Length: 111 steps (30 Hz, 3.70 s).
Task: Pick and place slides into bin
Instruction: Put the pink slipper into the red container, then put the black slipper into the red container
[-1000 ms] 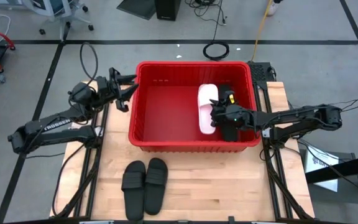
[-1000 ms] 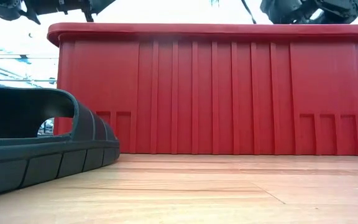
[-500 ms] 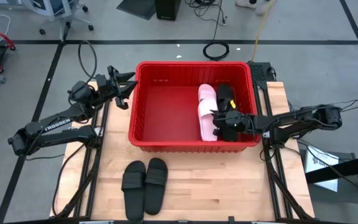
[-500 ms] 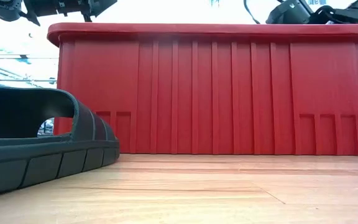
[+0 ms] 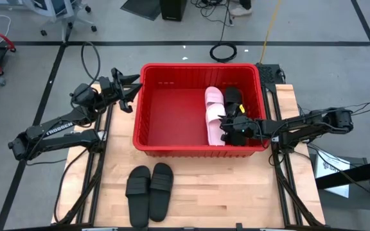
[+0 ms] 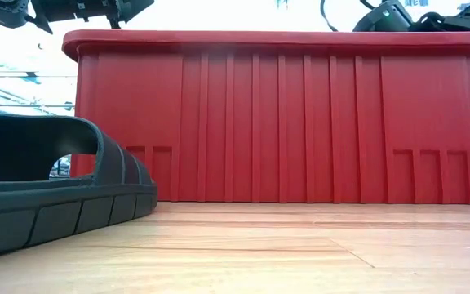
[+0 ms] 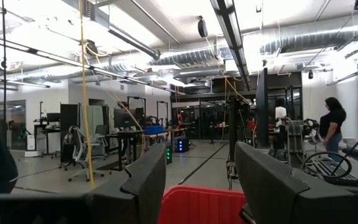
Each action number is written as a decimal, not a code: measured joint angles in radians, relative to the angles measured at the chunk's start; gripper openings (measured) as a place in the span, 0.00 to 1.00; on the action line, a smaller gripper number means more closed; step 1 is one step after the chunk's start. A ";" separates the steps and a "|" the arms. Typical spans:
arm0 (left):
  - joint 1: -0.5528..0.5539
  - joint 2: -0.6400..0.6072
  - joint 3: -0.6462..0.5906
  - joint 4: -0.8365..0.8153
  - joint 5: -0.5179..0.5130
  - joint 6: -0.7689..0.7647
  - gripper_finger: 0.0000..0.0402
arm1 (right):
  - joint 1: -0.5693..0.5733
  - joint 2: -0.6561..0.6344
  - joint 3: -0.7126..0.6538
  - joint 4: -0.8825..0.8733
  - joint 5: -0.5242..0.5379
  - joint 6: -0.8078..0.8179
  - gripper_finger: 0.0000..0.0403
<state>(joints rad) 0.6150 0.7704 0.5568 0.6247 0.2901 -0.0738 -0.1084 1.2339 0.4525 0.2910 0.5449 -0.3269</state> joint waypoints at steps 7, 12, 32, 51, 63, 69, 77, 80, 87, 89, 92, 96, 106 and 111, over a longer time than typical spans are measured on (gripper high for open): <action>0.000 0.000 0.000 0.000 0.000 -0.006 0.49 | -0.044 0.001 -0.001 -0.018 -0.041 -0.004 0.01; 0.000 0.000 0.000 0.000 0.000 -0.014 0.49 | -0.068 0.001 -0.002 -0.020 -0.084 -0.008 0.01; -0.001 0.000 0.000 -0.001 0.000 -0.040 0.49 | -0.089 0.002 -0.004 -0.013 -0.106 -0.074 0.12; 0.000 0.000 0.000 -0.009 0.000 -0.040 0.49 | -0.084 -0.002 -0.004 -0.010 -0.208 0.019 0.57; -0.001 0.000 0.000 -0.023 0.000 -0.039 0.49 | -0.054 -0.091 -0.011 -0.019 -0.208 0.031 0.66; 0.000 0.000 0.000 -0.023 0.000 -0.039 0.49 | -0.053 -0.166 -0.009 -0.015 -0.207 0.036 0.66; 0.000 0.000 0.000 -0.023 0.000 -0.044 0.49 | -0.053 -0.190 -0.006 -0.063 -0.208 0.069 0.65; -0.001 0.000 0.000 -0.023 0.000 -0.044 0.49 | -0.053 -0.188 -0.005 -0.089 -0.208 0.100 0.64; 0.000 0.000 0.000 -0.023 0.000 -0.046 0.49 | -0.054 -0.188 -0.004 -0.112 -0.180 0.089 0.64; 0.000 0.000 0.000 -0.023 0.000 -0.054 0.49 | -0.054 -0.188 -0.004 -0.102 -0.180 0.083 0.64; -0.001 0.000 0.000 -0.023 0.000 -0.056 0.49 | -0.054 -0.188 -0.004 -0.066 -0.180 0.080 0.64; 0.000 0.000 0.000 -0.023 0.000 -0.055 0.49 | -0.054 -0.188 -0.004 -0.029 -0.180 0.080 0.64; 0.000 0.000 0.000 -0.023 0.000 -0.053 0.49 | -0.054 -0.188 -0.004 0.198 -0.180 0.050 0.63; 0.000 0.000 0.000 -0.023 0.000 -0.054 0.49 | -0.054 -0.189 -0.003 0.355 -0.180 -0.005 0.63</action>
<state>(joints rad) 0.6147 0.7708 0.5568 0.6022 0.2901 -0.1276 -0.1619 1.0451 0.4492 0.6464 0.3645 -0.3322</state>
